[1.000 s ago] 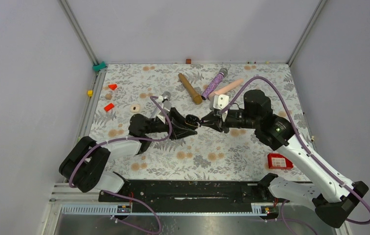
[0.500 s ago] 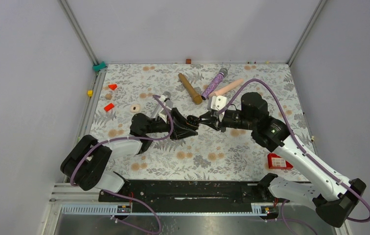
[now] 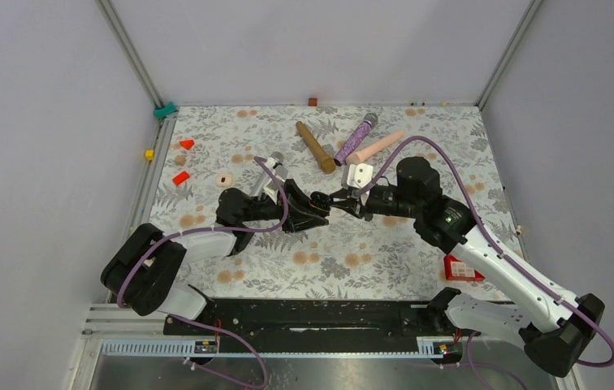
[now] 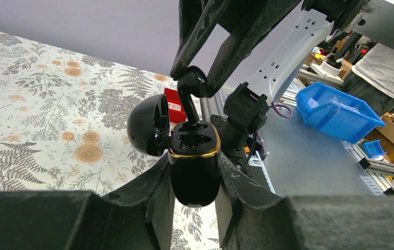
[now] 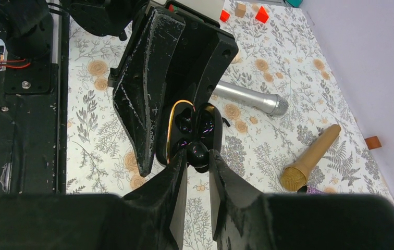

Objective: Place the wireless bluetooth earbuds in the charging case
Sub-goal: Place the earbud in the charging case.

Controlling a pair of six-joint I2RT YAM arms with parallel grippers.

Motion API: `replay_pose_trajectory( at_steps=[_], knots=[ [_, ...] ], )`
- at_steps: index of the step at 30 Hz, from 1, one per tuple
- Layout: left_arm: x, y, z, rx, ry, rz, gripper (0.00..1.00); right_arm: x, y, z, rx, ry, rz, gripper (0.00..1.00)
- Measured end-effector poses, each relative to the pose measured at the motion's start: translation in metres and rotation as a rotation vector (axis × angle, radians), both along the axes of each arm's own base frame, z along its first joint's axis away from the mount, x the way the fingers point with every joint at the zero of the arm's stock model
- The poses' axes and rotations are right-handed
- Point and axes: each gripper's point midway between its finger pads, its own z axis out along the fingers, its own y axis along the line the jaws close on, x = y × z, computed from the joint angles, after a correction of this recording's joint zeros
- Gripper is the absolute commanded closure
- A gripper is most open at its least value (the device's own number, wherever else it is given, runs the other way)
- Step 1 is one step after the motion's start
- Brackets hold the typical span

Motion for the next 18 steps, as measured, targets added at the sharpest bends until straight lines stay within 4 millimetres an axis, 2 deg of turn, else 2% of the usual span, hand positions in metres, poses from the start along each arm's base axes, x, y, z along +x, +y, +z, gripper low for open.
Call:
replay_pose_trajectory(
  at_steps=[18],
  knots=[
    [-0.0012,0.0002,-0.0002,0.002,0.006,-0.007,1.00,-0.0018,0.0022,-0.0057,-0.020,-0.068,0.047,0.79]
  ],
)
